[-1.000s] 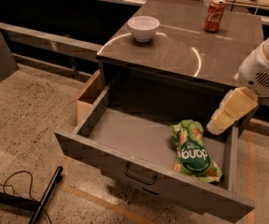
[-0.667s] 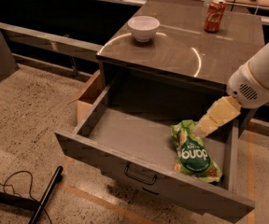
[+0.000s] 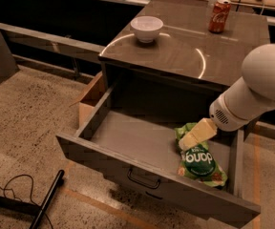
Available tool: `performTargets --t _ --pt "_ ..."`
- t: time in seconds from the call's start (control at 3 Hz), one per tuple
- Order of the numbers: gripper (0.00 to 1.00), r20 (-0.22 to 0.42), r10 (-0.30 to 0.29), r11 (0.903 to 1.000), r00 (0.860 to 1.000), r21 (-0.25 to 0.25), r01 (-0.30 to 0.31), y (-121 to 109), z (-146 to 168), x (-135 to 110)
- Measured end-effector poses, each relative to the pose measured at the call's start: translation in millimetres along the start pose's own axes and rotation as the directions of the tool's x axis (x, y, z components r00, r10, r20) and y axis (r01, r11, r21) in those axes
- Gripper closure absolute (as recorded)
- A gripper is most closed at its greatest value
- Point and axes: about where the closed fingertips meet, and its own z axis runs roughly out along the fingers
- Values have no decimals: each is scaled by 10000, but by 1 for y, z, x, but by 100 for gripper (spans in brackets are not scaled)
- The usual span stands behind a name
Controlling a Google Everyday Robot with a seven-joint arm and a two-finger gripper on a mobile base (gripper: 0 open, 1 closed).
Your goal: Pick green rice chip bag from top drawer and place on counter
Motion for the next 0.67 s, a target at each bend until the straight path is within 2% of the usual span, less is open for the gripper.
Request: performTargets --t 0.33,0.67 --pt "0 18 291 9995 9996 99 -291 -1 2 0" --pt "0 23 753 9970 9972 190 -753 -13 12 5"
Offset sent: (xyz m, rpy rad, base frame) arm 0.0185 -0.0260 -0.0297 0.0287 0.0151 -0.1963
